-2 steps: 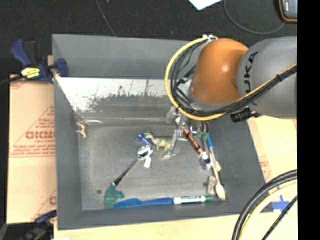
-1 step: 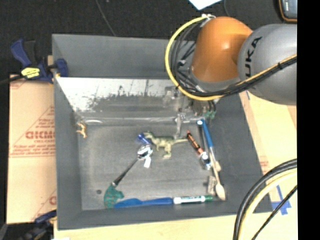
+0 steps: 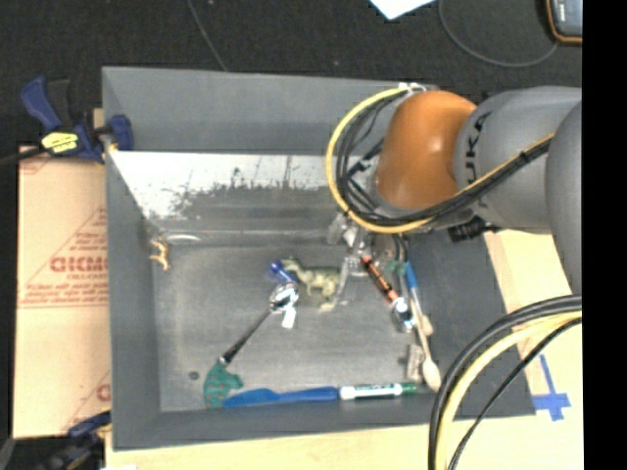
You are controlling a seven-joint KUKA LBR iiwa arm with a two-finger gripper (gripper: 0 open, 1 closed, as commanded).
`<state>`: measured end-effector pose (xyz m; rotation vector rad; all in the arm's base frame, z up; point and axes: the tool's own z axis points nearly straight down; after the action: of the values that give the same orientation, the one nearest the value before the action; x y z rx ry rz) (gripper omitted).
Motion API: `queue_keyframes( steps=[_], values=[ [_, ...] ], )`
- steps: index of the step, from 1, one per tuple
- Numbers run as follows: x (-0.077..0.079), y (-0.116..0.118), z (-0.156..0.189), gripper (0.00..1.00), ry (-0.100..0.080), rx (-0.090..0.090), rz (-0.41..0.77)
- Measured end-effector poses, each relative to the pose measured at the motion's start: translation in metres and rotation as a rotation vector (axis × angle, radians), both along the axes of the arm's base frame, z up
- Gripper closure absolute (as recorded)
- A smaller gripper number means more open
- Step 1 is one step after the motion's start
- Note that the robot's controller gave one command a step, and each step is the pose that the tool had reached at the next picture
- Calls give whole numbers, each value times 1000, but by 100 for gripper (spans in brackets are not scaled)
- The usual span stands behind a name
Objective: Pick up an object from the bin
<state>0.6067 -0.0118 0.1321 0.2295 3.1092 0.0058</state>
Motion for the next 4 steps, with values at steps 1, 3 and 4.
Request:
queue_keyframes(
  steps=[1,3,4],
  values=[
    [26,31,-9,0,-11,-6,167],
    [-11,11,-63,0,-11,0,12],
    [-23,-21,-42,100,-15,2,-171]
  ],
)
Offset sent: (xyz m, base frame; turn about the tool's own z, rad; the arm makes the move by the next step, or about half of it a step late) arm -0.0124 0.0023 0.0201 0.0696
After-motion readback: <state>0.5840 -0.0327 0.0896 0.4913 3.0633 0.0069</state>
